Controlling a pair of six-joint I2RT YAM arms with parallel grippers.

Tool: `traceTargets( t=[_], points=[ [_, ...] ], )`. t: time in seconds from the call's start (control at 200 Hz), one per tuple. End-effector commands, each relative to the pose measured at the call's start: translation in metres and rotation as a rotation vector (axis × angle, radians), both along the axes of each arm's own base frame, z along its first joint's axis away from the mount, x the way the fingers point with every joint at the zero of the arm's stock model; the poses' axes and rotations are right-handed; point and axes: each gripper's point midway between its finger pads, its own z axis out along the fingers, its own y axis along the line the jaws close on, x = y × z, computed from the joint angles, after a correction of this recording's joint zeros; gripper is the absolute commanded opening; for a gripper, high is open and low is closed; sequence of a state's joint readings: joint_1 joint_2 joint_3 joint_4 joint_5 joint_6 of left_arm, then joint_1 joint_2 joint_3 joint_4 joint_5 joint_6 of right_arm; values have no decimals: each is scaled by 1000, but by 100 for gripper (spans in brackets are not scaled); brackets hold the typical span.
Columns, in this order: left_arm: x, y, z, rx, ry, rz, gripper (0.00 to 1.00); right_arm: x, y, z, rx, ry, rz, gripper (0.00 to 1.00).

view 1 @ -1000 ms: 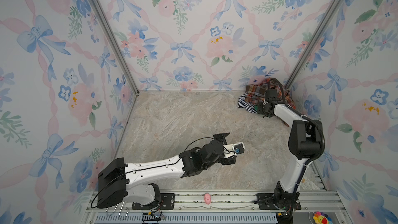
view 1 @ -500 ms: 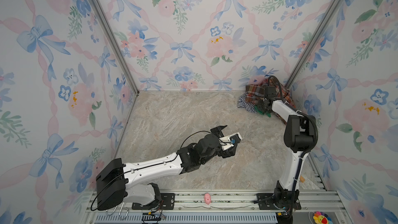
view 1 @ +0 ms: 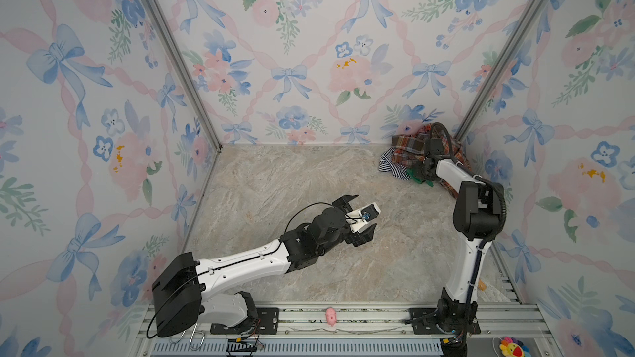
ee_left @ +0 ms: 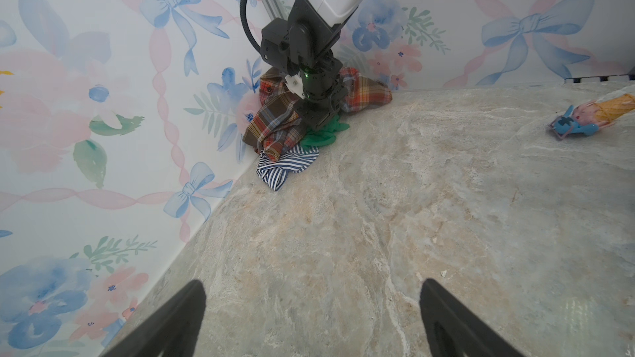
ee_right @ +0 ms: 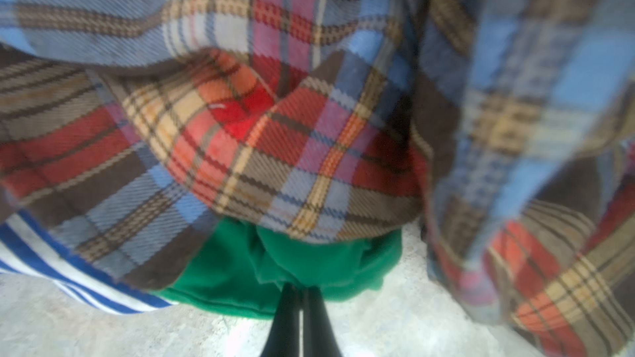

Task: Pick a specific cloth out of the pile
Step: 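Reach the right gripper onto the green shirt while the left arm extends, then grasp the green shirt with the right gripper and lift it from the pile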

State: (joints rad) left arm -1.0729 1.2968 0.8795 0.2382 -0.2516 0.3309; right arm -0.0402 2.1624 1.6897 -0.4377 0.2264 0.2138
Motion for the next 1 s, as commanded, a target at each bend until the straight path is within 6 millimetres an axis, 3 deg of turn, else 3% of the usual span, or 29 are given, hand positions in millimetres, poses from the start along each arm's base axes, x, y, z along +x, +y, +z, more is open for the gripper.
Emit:
traceTargets(
  t=[0.0,0.15,0.27,0.41,0.54,0.6,0.675,0.76,0.855,0.935,0.995],
  points=[
    [1,-4,11,-40,3,-4,98,1,-7,5,-24,8,-6,0],
    [1,-5,10,-36,4,-6,98,5,-4,34,-39,-47,14,0],
    [2,-5,9,-36,6,-4,98,8,0,87,-80,-155,43,0],
    [3,-5,9,-37,9,-1,98,7,12,193,-114,-401,76,0],
    [5,-5,6,-32,13,3,98,-8,18,323,-131,-666,54,0],
    [7,-5,5,-31,16,7,98,-18,30,387,-92,-808,69,0],
    [9,-3,5,-31,17,14,98,-35,65,457,-42,-969,140,0],
    [13,1,8,-37,11,29,98,-56,121,510,5,-1088,251,0],
    [21,12,19,-60,-3,62,98,-77,196,538,129,-1154,446,0],
    [29,28,34,-93,-22,98,98,-96,260,543,249,-1184,641,0],
    [37,44,47,-137,-28,131,98,-110,296,543,286,-1200,742,0]
  ],
)
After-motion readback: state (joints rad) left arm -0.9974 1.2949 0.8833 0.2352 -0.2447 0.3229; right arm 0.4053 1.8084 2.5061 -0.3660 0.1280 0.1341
